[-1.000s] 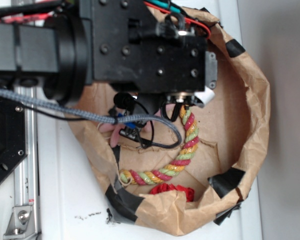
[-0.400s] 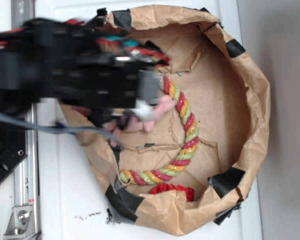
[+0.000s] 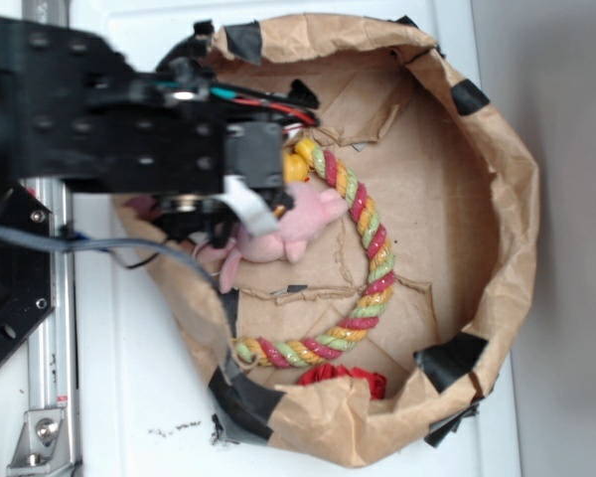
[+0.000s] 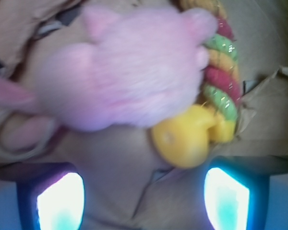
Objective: Grab the yellow duck.
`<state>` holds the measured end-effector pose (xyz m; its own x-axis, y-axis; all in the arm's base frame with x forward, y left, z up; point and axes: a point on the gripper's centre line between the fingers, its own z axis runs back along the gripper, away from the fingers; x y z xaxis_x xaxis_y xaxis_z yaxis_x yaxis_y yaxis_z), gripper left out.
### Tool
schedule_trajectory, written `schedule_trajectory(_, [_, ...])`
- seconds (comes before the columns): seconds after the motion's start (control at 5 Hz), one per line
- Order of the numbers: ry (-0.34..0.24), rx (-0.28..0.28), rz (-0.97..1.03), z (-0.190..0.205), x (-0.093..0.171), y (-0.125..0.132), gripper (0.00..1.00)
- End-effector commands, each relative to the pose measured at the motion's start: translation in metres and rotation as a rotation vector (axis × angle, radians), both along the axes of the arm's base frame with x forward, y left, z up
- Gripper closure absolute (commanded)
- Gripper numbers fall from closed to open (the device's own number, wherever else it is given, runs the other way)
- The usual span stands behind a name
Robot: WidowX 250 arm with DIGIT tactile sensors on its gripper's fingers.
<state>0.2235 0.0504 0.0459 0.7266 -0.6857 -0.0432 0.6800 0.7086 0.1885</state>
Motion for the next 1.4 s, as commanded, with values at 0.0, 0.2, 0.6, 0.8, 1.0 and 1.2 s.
schedule_trajectory(0.0, [-0.036,-0.01,-0.059,0.008,0.015,-0.013,0.0])
schedule_trajectory(0.2, [-0.029,-0.053,-0.094,0.011,0.016,-0.017,0.0])
schedule_trajectory(0.6, [0.005,0.003,-0.086,-0.025,0.038,-0.006,0.0])
schedule_trajectory(0.8, [0.007,0.001,-0.029,-0.031,0.041,0.005,0.07])
schedule_trajectory(1.0, [-0.04,-0.003,-0.045,-0.013,0.032,-0.003,1.0])
schedule_trajectory(1.2, [-0.055,-0.004,-0.042,-0.005,0.029,-0.003,1.0])
